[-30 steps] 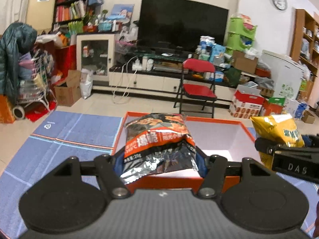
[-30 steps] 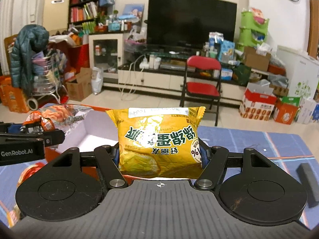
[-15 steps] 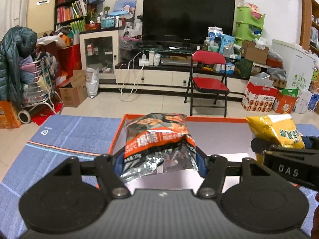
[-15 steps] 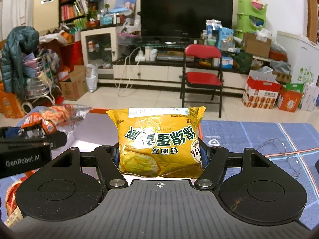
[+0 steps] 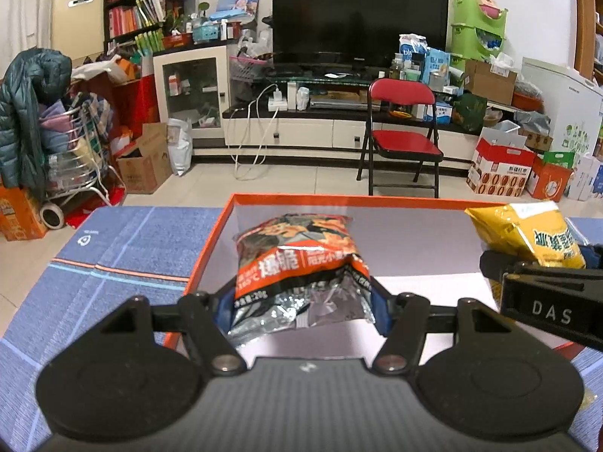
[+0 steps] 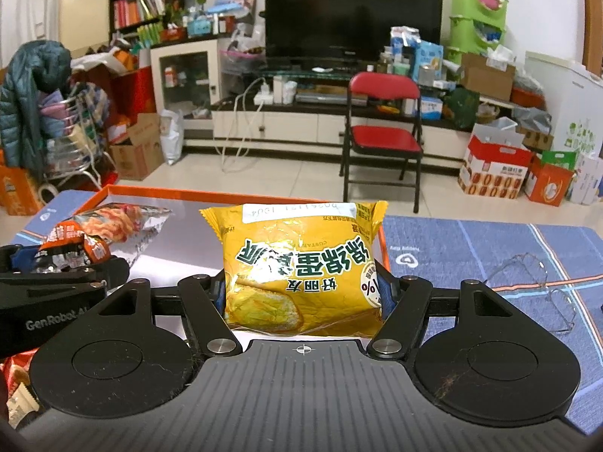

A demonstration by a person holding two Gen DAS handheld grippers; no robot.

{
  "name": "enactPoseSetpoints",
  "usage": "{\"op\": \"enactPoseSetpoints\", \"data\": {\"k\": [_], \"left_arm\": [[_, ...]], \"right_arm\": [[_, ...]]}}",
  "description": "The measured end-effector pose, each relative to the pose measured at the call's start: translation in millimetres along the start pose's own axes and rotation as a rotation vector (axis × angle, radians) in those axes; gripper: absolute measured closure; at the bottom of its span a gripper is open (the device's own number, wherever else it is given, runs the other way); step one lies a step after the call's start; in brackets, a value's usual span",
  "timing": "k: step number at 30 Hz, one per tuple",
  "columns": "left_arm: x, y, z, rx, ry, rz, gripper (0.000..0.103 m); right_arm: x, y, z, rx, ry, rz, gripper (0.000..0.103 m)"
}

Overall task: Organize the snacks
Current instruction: 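Open both tools to drop the packets into the orange box, then grasp the blue wafer packet with the right tool while the left tool grasps the cream-black biscuit packet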

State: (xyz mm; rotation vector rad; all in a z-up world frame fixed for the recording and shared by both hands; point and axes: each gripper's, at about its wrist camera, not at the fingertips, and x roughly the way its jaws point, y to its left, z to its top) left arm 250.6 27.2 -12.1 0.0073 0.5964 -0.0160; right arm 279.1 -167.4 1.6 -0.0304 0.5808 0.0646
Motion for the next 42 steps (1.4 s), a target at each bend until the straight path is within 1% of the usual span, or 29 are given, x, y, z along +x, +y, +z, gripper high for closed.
{"op": "enactPoseSetpoints", "data": {"k": [1, 2, 4, 5, 10, 15, 17, 18, 19, 20, 23, 24, 26, 28, 30, 32, 33, 34, 36, 38, 40, 42], "left_arm": [[1.1, 0.2, -1.1, -0.002, 0.004, -0.002, 0.038], [1.8, 0.7, -1.6, -0.004, 0.005, -0.002, 0.037], [0.8, 0.3, -0.8, -0.001, -0.009, 0.008, 0.029], [-0.7, 0.8, -0.2, 0.001, -0.018, 0.01, 0.028], [-17.6, 7.7, 7.1, -0.018, -0.064, 0.014, 0.025], [-52.8, 22.0, 16.4, -0.044, -0.123, 0.016, 0.021], [-71.3, 31.2, 16.5, -0.068, -0.144, 0.021, 0.016], [-81.5, 35.6, 15.7, -0.079, -0.156, 0.028, 0.01], [-94.2, 40.5, 13.7, -0.084, -0.173, 0.036, 0.005], [-104.0, 43.4, 11.2, -0.081, -0.184, 0.043, 0.004], [-134.0, 52.3, -5.1, -0.048, -0.203, 0.055, 0.004], [-143.2, 57.4, -15.0, -0.05, -0.197, 0.058, 0.004], [-158.1, 69.5, -37.6, -0.069, -0.181, 0.052, 0.004], [-170.9, 81.5, -63.3, -0.1, -0.168, 0.063, 0.002], [-179.3, 92.5, -88.1, -0.111, -0.149, 0.074, 0.002], [-184.4, 99.3, -108.5, -0.106, -0.139, 0.098, 0.002], [-185.9, 100.4, -116.9, -0.097, -0.139, 0.105, 0.002], [-185.1, 99.0, -124.6, -0.073, -0.132, 0.095, 0.002], [-181.0, 93.8, -132.9, -0.003, -0.111, 0.061, 0.002], [-178.3, 86.9, -138.3, 0.055, -0.11, 0.046, 0.002], [-174.1, 81.1, -141.6, 0.089, -0.11, 0.035, 0.002], [-167.1, 78.5, -140.5, 0.091, -0.112, 0.039, 0.002]], "right_arm": [[0.2, 0.6, -0.1, -0.002, -0.001, -0.001, 0.046], [0.7, 0.6, -0.1, -0.004, 0.0, -0.001, 0.043], [0.6, 1.9, -0.4, -0.013, -0.006, -0.007, 0.036], [-1.6, 2.9, 0.2, -0.012, -0.014, -0.008, 0.033], [-22.3, -1.3, 8.5, -0.002, -0.077, -0.007, 0.032], [-59.6, -12.6, 22.8, 0.029, -0.172, -0.014, 0.03], [-79.6, -19.7, 28.4, 0.041, -0.206, -0.025, 0.03], [-92.4, -23.7, 30.2, 0.05, -0.224, -0.03, 0.028], [-104.8, -27.8, 31.3, 0.053, -0.24, -0.033, 0.023], [-115.5, -30.2, 31.0, 0.046, -0.249, -0.042, 0.018], [-151.7, -38.3, 14.7, -0.009, -0.268, -0.097, 0.016], [-163.7, -43.0, 3.0, -0.012, -0.267, -0.105, 0.016], [-181.2, -52.8, -23.9, -0.009, -0.252, -0.078, 0.016], [-192.2, -59.6, -53.7, -0.001, -0.202, -0.06, 0.016], [-197.8, -61.5, -82.0, -0.01, -0.163, -0.051, 0.016], [-195.8, -59.7, -102.8, -0.032, -0.124, -0.052, 0.017], [-192.8, -57.8, -114.3, -0.049, -0.101, -0.05, 0.017], [-189.5, -54.8, -120.4, -0.064, -0.083, -0.045, 0.017], [-180.5, -49.8, -131.5, -0.081, -0.055, -0.005, 0.017], [-168.9, -44.0, -141.7, -0.096, -0.035, 0.027, 0.019], [-157.0, -36.9, -146.9, -0.11, -0.003, 0.025, 0.021], [-148.4, -31.0, -150.0, -0.123, 0.009, 0.036, 0.021]]}}
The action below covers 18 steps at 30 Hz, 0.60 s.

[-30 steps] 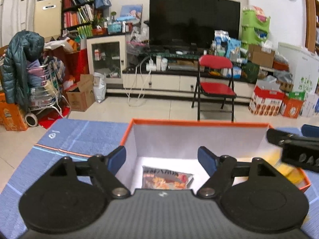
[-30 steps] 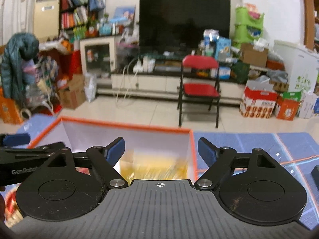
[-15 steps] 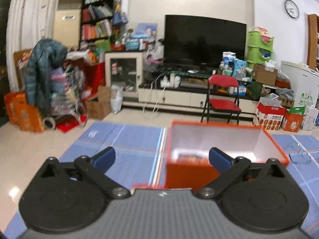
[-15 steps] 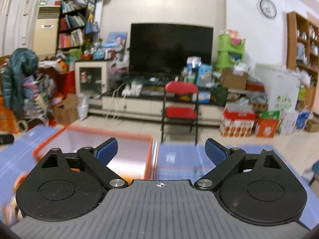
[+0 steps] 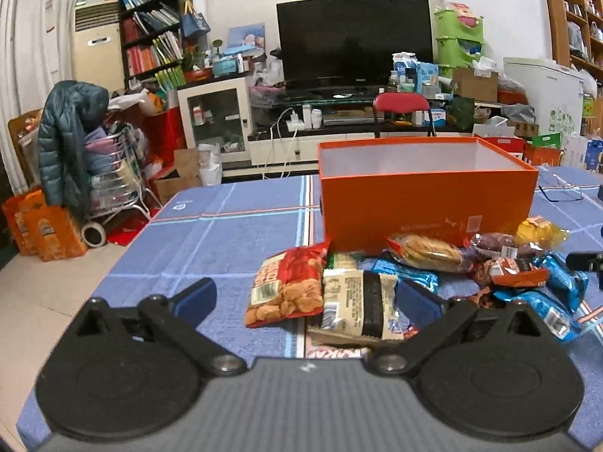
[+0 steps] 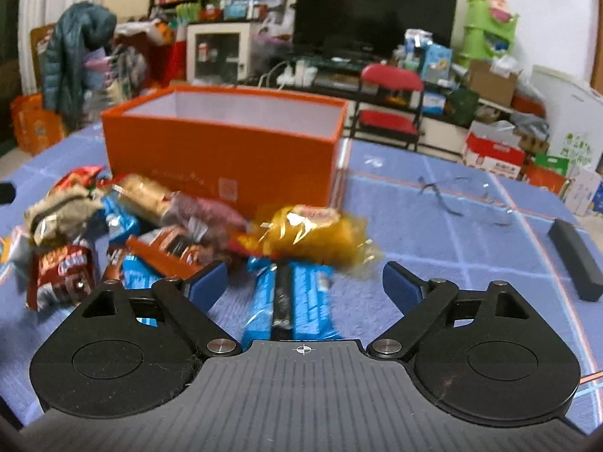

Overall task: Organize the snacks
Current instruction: 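Grasp the blue wafer packet with the right tool while the left tool grasps the cream-black biscuit packet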

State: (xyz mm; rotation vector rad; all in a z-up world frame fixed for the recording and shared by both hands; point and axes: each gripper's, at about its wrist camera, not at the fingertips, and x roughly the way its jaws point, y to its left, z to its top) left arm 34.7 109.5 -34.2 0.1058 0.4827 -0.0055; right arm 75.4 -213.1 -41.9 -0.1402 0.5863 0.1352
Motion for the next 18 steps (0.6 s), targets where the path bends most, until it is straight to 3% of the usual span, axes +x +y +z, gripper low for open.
{"op": "enactPoseSetpoints", "data": {"k": [5, 12, 18], "left_arm": [[22.2, -15.3, 3.1, -0.01, 0.044, -0.067, 0.002], [42.0, -35.0, -1.1, 0.02, 0.087, -0.085, 0.002], [50.6, -37.2, -3.7, 0.013, 0.116, -0.082, 0.002]], "right_arm": [[10.7, 1.0, -8.1, -0.012, 0.005, 0.005, 0.021], [31.3, -10.3, -14.9, 0.024, 0.057, 0.029, 0.023], [45.9, -6.2, -14.0, 0.031, 0.09, 0.051, 0.032]]}}
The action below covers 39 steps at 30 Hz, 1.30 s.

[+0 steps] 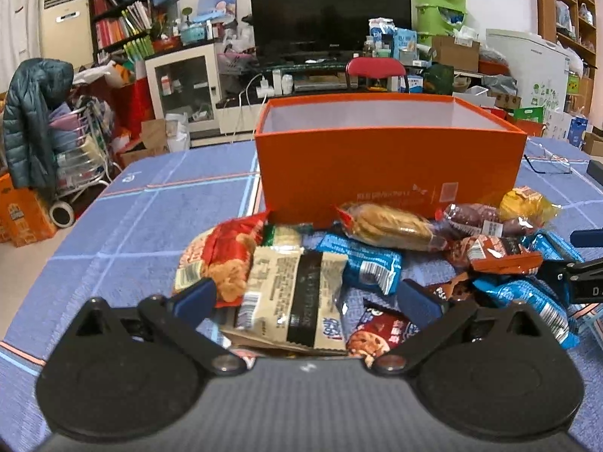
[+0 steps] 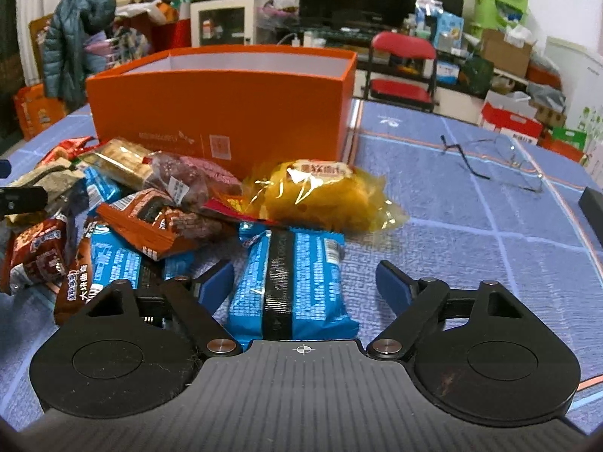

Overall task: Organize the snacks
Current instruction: 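Grasp the blue wafer packet with the right tool while the left tool grasps the cream-black biscuit packet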

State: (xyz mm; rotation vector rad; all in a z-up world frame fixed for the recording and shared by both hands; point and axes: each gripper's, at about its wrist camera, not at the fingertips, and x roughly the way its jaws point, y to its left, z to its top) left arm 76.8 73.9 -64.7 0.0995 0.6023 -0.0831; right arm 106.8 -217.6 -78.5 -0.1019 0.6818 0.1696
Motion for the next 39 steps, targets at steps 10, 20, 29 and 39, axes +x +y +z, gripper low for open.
{"op": "enactPoseSetpoints", "data": {"k": [10, 20, 29, 39], "left_arm": [[7.6, -4.4, -1.1, 0.003, 0.025, 0.01, 0.002], [18.3, 7.6, 2.1, -0.086, 0.064, 0.013, 0.012], [26.9, 7.1, 1.3, -0.114, 0.106, 0.009, 0.013], [30.8, 4.2, 2.3, -0.122, 0.125, 0.019, 0.013]], "right_arm": [[6.9, 2.2, -1.6, 0.015, 0.03, 0.0, 0.039], [6.5, 4.7, 1.1, 0.024, 0.04, 0.014, 0.052], [7.3, 4.5, 1.4, 0.032, 0.045, 0.019, 0.053], [7.8, 4.2, 0.3, 0.035, 0.046, 0.016, 0.052]]}}
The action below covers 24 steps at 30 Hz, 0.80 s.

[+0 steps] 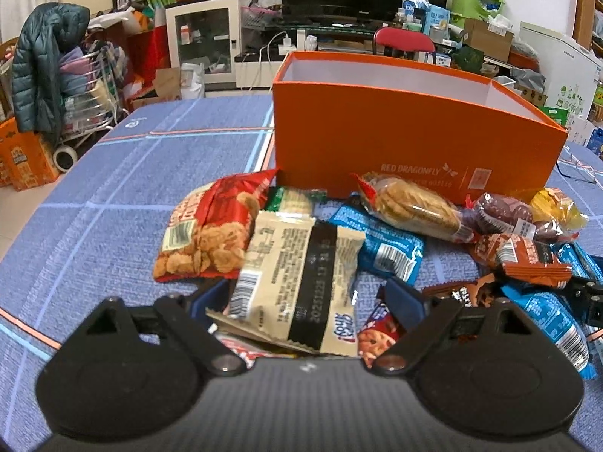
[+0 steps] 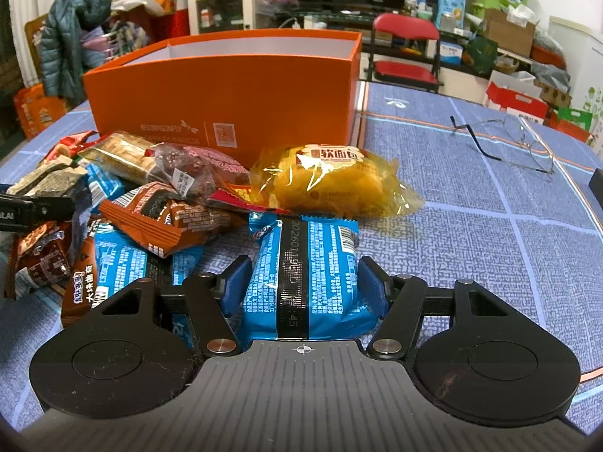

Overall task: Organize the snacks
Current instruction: 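Grasp the blue wafer packet with the right tool while the left tool grasps the cream-black biscuit packet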

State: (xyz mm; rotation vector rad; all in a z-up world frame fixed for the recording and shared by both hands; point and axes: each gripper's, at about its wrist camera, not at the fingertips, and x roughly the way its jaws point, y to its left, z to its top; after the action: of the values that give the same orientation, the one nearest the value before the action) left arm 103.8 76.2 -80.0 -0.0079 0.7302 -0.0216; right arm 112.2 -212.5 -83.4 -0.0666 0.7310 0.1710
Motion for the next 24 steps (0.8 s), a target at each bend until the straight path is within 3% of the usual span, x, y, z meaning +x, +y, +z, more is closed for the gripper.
{"op": "enactPoseSetpoints", "data": {"k": [9, 14, 24], "left_arm": [[1.6, 0.5, -1.3, 0.008, -0.001, -0.003, 0.013], [3.1, 0.9, -0.7, 0.007, 0.009, -0.025, 0.03], [0.9, 3.2, -0.3, -0.012, 0.013, -0.034, 0.035]], "right_arm": [[0.0, -0.7, 0.1, 0.002, 0.001, 0.001, 0.052], [1.1, 0.6, 0.6, -0.003, 0.007, 0.006, 0.057], [-0.6, 6.1, 3.4, -0.01, 0.016, 0.013, 0.066]]}}
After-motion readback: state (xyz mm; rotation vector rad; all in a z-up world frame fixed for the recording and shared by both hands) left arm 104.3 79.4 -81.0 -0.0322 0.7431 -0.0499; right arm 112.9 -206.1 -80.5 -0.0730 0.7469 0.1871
